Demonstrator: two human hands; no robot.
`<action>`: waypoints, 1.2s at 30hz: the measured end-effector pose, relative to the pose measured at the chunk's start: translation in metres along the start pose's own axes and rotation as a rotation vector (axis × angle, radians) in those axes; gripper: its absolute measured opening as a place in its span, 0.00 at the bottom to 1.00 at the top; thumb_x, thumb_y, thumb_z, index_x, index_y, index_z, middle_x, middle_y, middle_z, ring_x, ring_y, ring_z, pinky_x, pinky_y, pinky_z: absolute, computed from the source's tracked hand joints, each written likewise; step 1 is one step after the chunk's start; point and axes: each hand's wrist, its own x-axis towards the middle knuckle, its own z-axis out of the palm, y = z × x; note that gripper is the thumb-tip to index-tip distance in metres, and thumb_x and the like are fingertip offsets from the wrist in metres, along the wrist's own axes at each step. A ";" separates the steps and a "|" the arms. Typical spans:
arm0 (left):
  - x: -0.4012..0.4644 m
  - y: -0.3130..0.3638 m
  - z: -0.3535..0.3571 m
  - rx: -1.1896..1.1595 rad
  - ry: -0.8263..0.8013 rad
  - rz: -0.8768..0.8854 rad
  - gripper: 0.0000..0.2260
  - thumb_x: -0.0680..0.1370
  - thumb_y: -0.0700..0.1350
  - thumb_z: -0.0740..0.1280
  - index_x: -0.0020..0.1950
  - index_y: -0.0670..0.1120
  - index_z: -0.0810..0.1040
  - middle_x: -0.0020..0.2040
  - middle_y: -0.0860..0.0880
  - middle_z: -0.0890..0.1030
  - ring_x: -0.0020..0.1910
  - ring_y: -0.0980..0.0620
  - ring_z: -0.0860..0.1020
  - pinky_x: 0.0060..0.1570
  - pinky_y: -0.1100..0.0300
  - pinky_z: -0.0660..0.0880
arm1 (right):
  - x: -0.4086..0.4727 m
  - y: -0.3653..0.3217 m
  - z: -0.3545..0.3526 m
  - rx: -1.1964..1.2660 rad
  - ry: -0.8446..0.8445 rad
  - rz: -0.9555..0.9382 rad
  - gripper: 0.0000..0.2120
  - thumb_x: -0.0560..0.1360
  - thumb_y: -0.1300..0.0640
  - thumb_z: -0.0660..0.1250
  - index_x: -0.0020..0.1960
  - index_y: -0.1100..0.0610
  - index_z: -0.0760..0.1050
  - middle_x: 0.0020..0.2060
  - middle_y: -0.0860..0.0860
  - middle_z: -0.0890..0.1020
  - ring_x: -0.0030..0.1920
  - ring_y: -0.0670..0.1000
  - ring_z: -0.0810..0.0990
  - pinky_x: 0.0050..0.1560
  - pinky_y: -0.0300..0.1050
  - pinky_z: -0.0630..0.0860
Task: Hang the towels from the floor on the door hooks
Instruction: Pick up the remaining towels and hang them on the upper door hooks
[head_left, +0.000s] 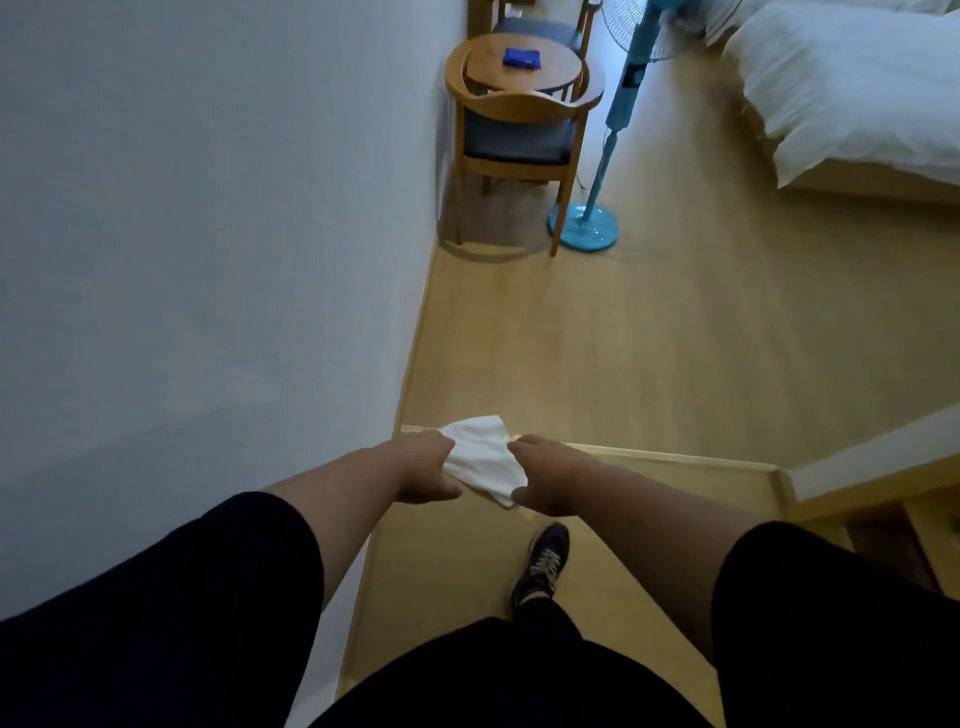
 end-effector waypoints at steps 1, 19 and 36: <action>0.009 -0.003 -0.003 -0.003 -0.019 -0.009 0.30 0.72 0.60 0.65 0.71 0.47 0.67 0.68 0.46 0.71 0.63 0.47 0.73 0.61 0.50 0.73 | 0.012 0.006 -0.002 0.001 -0.012 -0.004 0.30 0.77 0.48 0.64 0.74 0.58 0.61 0.72 0.54 0.67 0.68 0.57 0.70 0.67 0.50 0.65; 0.260 -0.049 -0.033 -0.291 -0.280 -0.315 0.19 0.76 0.54 0.64 0.63 0.45 0.74 0.61 0.45 0.75 0.56 0.46 0.76 0.55 0.54 0.74 | 0.294 0.150 -0.032 0.079 -0.226 -0.095 0.22 0.77 0.52 0.62 0.69 0.58 0.65 0.66 0.55 0.69 0.63 0.56 0.72 0.51 0.46 0.68; 0.557 -0.213 0.189 -0.266 -0.473 -0.285 0.13 0.79 0.47 0.61 0.59 0.40 0.76 0.60 0.41 0.77 0.55 0.44 0.75 0.48 0.59 0.67 | 0.579 0.169 0.220 0.292 -0.294 -0.036 0.21 0.74 0.54 0.64 0.66 0.58 0.68 0.64 0.56 0.71 0.63 0.58 0.72 0.60 0.51 0.71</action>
